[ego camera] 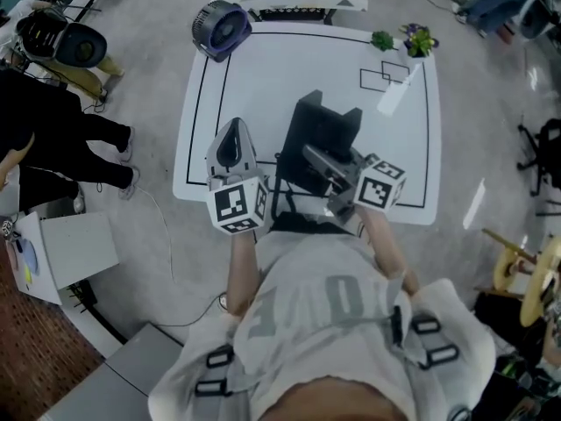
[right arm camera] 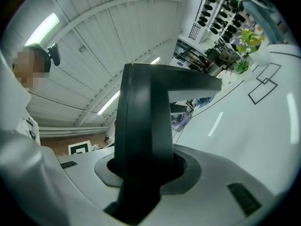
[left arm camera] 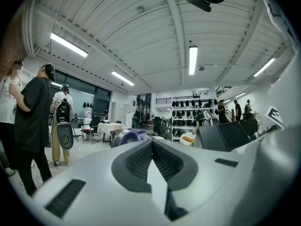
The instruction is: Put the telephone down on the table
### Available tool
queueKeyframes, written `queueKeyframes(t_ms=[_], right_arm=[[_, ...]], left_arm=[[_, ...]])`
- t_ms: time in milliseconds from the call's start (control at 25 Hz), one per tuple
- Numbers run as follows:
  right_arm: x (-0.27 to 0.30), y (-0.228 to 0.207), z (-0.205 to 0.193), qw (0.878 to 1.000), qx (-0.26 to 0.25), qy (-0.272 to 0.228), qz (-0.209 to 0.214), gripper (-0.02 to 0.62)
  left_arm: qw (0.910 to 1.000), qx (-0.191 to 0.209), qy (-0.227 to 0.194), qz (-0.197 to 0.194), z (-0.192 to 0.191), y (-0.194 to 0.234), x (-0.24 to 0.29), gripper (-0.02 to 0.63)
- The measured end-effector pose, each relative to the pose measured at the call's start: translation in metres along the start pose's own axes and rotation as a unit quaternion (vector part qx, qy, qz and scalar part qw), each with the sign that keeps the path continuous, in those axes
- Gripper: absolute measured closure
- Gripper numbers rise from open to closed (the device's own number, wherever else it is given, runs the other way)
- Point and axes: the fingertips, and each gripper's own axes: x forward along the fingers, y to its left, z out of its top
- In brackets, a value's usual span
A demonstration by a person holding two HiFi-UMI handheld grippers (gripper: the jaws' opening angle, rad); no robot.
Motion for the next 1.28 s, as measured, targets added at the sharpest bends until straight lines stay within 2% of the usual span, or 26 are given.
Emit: queueKeyframes(t_ms=[280,680,920,1280], right_arm=[[0.012,-0.012,0.004,1.000,-0.007,0.015,-0.001,0.442],[0.023,-0.036,0.003,1.000,0.011,0.022,-0.009,0.442],[0.032,-0.063,0.006,0.998,0.055,0.020,-0.020,0.442],[0.038,-0.091,-0.006,0.996,0.055,0.048,-0.048,0.442]], left_arm=[[0.9999,0.005,0.012,-0.008,-0.008,0.004,0.017,0.600],[0.9997,0.005,0.013,-0.022,-0.004,0.008,0.035,0.600],[0.9994,0.004,0.024,-0.025,-0.011,0.012,0.040,0.600],[0.9989,0.005,0.039,-0.023,-0.020,0.021,0.041,0.600]])
